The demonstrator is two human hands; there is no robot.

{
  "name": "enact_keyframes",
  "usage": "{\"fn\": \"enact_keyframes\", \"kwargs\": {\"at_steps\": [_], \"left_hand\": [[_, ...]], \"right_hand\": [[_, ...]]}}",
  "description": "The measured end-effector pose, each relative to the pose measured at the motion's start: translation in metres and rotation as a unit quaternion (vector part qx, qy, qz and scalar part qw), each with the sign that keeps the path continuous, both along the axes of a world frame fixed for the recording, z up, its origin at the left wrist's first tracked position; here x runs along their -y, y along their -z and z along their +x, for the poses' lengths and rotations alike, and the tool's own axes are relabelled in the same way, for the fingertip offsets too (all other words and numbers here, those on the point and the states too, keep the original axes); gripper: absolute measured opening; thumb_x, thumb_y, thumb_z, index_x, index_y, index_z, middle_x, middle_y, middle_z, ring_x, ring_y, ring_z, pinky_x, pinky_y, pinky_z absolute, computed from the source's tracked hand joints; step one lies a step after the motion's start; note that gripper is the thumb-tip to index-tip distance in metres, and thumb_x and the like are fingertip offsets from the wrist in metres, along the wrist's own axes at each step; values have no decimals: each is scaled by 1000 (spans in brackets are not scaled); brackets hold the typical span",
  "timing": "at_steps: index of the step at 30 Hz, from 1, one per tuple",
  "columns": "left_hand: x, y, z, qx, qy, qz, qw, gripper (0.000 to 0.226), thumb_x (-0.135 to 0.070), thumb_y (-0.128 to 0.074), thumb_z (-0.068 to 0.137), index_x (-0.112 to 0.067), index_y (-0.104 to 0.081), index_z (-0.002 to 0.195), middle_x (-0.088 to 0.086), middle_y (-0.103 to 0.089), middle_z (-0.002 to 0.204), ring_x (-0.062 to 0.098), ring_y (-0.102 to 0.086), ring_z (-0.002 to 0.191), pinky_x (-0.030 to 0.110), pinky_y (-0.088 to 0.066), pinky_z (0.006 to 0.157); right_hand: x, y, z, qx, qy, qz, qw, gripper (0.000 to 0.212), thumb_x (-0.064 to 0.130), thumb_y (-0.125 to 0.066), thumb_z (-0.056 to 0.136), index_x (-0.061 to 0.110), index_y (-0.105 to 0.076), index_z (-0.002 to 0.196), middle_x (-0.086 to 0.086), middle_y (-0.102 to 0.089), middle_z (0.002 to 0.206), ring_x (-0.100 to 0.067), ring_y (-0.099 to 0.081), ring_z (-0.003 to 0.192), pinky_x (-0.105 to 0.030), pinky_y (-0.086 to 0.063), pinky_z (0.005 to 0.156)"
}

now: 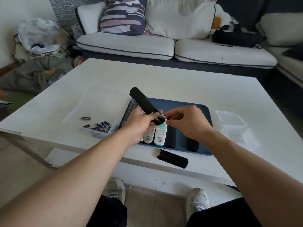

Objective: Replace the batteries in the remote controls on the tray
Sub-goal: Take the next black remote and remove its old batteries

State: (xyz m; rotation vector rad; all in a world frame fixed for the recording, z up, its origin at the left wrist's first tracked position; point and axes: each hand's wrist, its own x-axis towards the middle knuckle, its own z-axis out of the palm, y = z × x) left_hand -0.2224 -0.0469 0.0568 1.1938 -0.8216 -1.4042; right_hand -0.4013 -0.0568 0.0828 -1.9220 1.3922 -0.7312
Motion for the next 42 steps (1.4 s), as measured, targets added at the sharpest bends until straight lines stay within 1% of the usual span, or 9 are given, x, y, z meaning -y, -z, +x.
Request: {"fn": "enact_keyframes", "kwargs": {"at_steps": [10,12,16,24,27,30,36,39,42], "left_hand": [[-1,-4,0,-22,-2,21,1000,13,2,-61,96,-5,-57,107,8,-77,89,23,-76,81,30,-62,67],[-2,-4,0,-18,0,24,1000,10,1,-61,96,-4,-58,104,7,-77,86,23,-76,80,29,-61,66],[-1,-4,-1,-14,-2,33,999,10,1,-61,97,-4,-58,104,12,-75,92,24,-76,83,31,-62,68],[-3,-5,-1,-48,11,58,997,18,-2,-61,97,-1,-58,115,13,-77,100,23,-76,88,31,-62,69],[-3,-6,-1,-58,5,60,997,21,-1,-59,98,-1,-56,119,15,-76,104,23,-76,88,31,-62,69],[-3,-6,1,-50,-1,57,997,20,-2,-56,100,-2,-56,120,16,-75,108,26,-74,92,33,-62,67],[-2,-5,2,-31,-24,52,998,25,-2,-55,100,-3,-56,124,14,-76,108,28,-75,90,32,-61,63],[-2,-6,2,-20,-24,48,998,26,-1,-56,99,-3,-55,125,14,-75,112,29,-73,94,33,-62,65],[-2,-6,1,-22,-29,48,998,27,0,-57,98,-5,-55,125,13,-75,111,32,-72,104,33,-62,65]], "right_hand": [[-5,-4,3,79,-23,-26,996,14,22,-81,84,26,-81,97,11,-77,83,-5,-73,80,-26,-60,80],[-6,-4,4,86,-14,-32,996,11,28,-82,82,28,-81,93,8,-77,79,-12,-72,74,-31,-60,74],[-7,-4,6,109,11,-38,993,14,29,-81,84,24,-80,97,13,-76,80,-1,-70,73,-16,-53,68],[-4,-8,11,167,69,-37,983,10,26,-72,92,27,-79,99,10,-75,77,-8,-70,73,-28,-58,76],[0,-9,13,218,76,36,972,14,22,-63,99,24,-76,103,4,-71,74,-17,-71,70,-34,-59,72],[2,-7,14,249,60,135,957,14,16,-60,100,16,-71,109,-1,-67,84,-15,-59,63,-26,-50,60],[-1,-10,10,311,22,331,890,27,-4,-53,99,9,-67,117,-6,-72,100,-12,-62,79,-20,-51,71],[-3,-6,10,254,20,268,929,24,-5,-56,98,6,-67,116,-9,-74,107,-11,-69,76,-18,-57,70],[0,0,9,105,38,130,985,14,12,-68,95,12,-66,109,-2,-77,93,-13,-74,71,-34,-62,80]]}}
